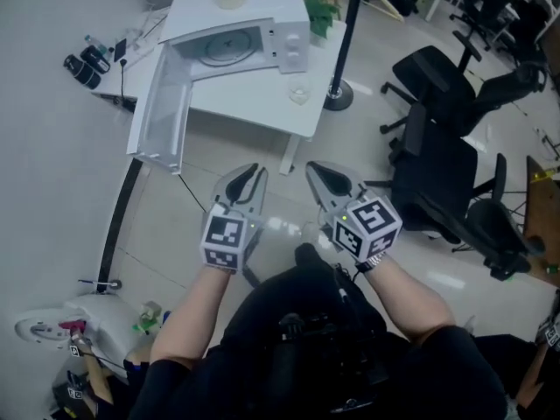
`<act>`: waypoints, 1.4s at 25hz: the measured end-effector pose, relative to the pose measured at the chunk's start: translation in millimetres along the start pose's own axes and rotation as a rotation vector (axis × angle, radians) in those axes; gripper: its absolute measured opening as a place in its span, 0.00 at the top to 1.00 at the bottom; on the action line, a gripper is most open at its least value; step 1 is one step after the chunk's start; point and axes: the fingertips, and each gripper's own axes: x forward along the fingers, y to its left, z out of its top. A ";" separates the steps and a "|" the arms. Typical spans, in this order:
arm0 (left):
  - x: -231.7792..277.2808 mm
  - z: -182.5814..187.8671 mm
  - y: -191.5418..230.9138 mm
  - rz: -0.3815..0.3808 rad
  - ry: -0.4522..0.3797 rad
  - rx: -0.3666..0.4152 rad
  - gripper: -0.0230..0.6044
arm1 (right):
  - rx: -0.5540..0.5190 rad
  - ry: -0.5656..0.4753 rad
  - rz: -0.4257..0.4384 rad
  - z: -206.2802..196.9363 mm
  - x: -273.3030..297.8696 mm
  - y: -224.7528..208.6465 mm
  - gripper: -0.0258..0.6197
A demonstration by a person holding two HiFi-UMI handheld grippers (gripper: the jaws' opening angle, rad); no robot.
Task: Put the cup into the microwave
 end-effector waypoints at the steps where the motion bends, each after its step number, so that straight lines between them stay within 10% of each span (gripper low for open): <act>1: 12.1 1.3 1.6 -0.002 0.007 -0.001 0.88 | 0.008 0.005 -0.001 1.5 4.0 -10.4 0.93; 35: 304.7 -68.2 67.4 -0.041 0.241 0.014 0.37 | 0.110 0.065 -0.259 27.0 39.2 -212.4 0.93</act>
